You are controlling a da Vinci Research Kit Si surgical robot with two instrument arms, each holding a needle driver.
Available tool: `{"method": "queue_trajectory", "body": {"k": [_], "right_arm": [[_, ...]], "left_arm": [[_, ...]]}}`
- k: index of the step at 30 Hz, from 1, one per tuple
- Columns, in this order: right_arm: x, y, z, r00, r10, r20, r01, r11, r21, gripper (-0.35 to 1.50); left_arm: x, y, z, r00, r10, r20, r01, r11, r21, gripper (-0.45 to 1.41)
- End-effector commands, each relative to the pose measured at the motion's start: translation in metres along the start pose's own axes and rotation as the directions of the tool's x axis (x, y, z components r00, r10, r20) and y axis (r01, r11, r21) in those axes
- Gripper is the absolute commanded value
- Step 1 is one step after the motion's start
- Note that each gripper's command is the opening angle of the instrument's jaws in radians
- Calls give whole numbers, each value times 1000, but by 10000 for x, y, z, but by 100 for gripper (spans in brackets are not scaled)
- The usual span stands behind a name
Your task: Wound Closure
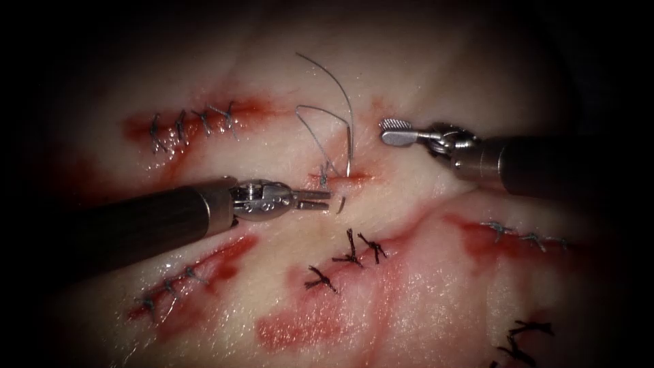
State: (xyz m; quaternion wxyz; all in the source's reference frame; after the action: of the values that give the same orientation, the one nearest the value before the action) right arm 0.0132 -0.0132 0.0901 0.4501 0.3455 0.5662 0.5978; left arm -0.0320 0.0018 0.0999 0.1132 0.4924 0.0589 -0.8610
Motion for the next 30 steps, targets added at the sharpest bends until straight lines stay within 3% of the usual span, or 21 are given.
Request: {"method": "queue_trajectory", "body": {"k": [1,15,23,25,26,30], "right_arm": [[0,5,9,1000,-3,-9,3,1000,-4,131],[-9,9,15,1000,-7,-22,7,1000,-5,123],[-16,9,20,1000,-12,-11,12,1000,0,118],[-17,10,20,1000,-7,-12,7,1000,0,118],[-19,10,21,1000,-9,-12,9,1000,1,118],[-20,10,21,1000,-3,-13,3,1000,1,113]], "left_arm": [[-1,-5,8,1000,14,-7,-14,1000,-4,39],[15,-5,28,997,26,-67,-26,1000,1,41],[17,-10,35,999,21,-41,-20,999,28,62],[17,-11,37,999,20,-39,-19,999,35,54],[17,-12,38,999,14,-40,-13,999,38,39],[14,-16,39,997,-56,-47,58,998,37,-45]]}}
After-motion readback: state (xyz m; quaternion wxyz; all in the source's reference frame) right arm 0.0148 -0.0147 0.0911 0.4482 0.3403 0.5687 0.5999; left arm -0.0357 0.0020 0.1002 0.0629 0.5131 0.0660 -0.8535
